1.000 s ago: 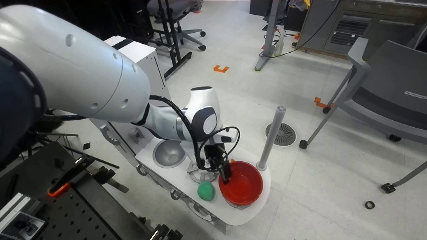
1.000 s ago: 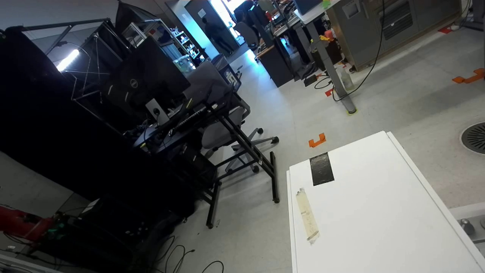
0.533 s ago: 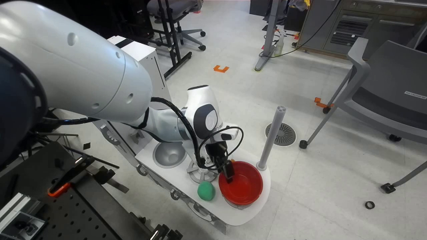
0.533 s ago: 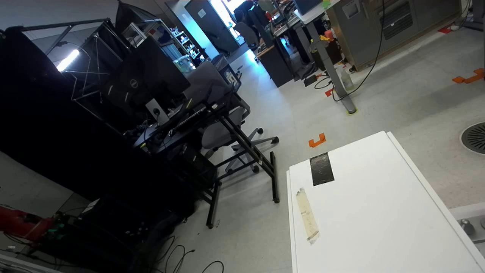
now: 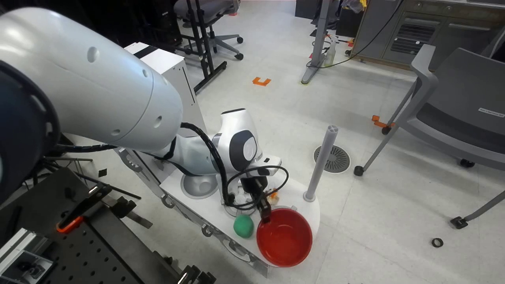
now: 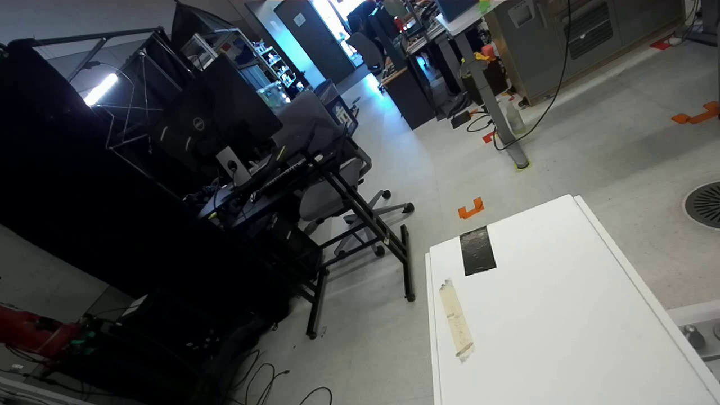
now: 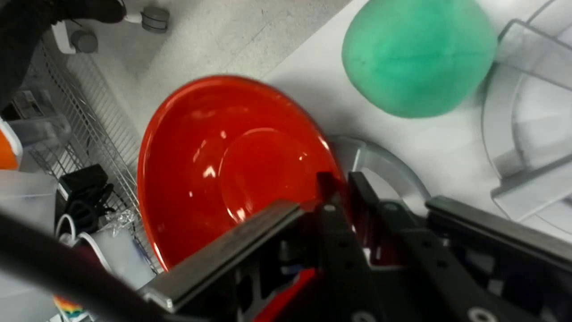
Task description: Move the red bowl to the left
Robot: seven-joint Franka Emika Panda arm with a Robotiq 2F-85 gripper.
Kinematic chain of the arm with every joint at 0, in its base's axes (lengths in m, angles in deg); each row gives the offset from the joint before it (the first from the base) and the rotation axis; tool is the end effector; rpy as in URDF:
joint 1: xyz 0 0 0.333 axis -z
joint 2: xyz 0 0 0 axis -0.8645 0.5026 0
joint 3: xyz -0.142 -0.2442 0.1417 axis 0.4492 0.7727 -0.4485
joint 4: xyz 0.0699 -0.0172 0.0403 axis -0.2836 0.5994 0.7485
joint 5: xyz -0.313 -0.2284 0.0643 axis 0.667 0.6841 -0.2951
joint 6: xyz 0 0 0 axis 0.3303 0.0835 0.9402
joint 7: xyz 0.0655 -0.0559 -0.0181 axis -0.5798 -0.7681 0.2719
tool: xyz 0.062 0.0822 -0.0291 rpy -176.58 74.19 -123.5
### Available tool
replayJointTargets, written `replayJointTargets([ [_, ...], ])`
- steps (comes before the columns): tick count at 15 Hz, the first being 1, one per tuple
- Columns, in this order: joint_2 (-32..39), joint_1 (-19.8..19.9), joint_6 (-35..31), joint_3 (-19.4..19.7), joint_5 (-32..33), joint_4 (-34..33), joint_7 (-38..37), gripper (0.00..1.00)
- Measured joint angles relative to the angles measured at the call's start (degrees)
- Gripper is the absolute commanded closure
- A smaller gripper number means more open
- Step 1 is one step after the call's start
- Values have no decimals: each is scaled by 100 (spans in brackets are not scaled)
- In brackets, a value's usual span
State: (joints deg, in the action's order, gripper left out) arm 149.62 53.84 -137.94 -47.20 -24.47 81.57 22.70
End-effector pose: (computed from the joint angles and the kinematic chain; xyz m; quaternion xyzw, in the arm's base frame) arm 0.6278 -0.0333 -0.1488 0.9242 -0.2552 -0.0596 0.2777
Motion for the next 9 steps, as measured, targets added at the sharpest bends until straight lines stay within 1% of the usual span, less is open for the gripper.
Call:
replayJointTargets([
  [2,-9,132,282,-194,-29,18,-112,98],
  [3,-26,180,419,-268,-255,8,-52,98],
  [6,-101,219,784,-339,-1062,-121,475,98],
  [7,-119,231,890,-352,-1232,-202,664,98],
  [9,-138,238,1195,-349,-1355,-404,1046,98],
])
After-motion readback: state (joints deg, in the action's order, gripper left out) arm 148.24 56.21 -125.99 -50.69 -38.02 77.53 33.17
